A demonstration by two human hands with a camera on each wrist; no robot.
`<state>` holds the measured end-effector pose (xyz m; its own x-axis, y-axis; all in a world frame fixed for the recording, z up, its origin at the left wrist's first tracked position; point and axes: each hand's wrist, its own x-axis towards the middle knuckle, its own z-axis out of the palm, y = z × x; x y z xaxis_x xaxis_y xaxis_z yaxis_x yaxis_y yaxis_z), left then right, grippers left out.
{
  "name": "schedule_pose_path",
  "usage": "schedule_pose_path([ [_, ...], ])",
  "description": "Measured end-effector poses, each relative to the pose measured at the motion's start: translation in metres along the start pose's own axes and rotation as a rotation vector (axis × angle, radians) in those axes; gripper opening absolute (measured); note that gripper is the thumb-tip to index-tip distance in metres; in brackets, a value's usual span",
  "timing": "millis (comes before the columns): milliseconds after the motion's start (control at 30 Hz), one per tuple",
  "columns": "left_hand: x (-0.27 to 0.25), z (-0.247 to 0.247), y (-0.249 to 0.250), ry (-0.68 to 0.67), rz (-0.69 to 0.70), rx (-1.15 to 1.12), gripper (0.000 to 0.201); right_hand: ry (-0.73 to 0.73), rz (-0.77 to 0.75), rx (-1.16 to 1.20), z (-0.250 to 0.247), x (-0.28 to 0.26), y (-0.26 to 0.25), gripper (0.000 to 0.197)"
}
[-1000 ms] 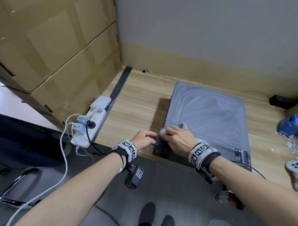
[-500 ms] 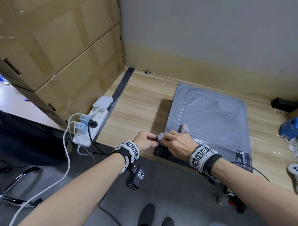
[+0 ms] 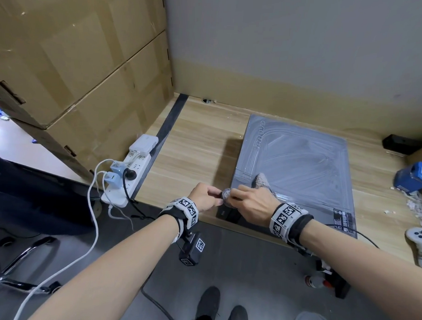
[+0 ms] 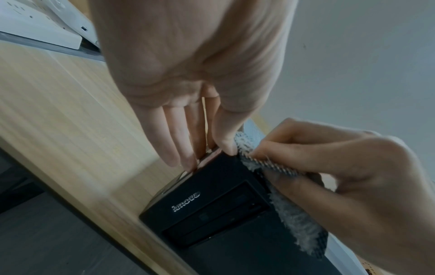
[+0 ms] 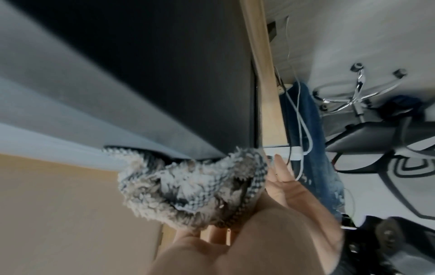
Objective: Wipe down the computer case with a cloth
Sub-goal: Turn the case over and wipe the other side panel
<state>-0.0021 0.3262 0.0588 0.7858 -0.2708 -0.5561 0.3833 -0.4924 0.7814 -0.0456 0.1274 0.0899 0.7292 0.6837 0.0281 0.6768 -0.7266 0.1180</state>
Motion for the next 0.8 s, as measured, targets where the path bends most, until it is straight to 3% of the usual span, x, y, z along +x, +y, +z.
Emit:
schedule_pose_path([
  [100, 0.002, 0.001, -0.002, 0.02, -0.006, -0.009, 0.028, -0.013, 0.059, -0.004, 0.001, -0.002, 0.005, 0.024],
  [233, 0.004, 0.001, -0.004, 0.029, -0.018, -0.016, 0.037, -0.14, 0.426, 0.073, -0.011, 0.009, 0.022, 0.023],
  [300, 0.006, 0.001, -0.003, 0.027, -0.014, -0.014, 0.037, -0.142, 0.495, 0.157, -0.013, 0.008, 0.026, 0.022],
  [500, 0.009, 0.001, -0.007, 0.024, -0.018, -0.005, 0.033, 0.017, 0.323, 0.198, -0.004, -0.003, 0.0, 0.021],
  [633, 0.011, 0.001, -0.008, 0.008, -0.016, -0.01, 0.035, -0.005, 0.214, 0.034, -0.001, 0.006, -0.003, 0.022],
  [800, 0.01, -0.001, -0.007, -0.01, 0.011, -0.011, 0.028, 0.018, 0.11, -0.006, -0.006, 0.013, 0.002, 0.021],
])
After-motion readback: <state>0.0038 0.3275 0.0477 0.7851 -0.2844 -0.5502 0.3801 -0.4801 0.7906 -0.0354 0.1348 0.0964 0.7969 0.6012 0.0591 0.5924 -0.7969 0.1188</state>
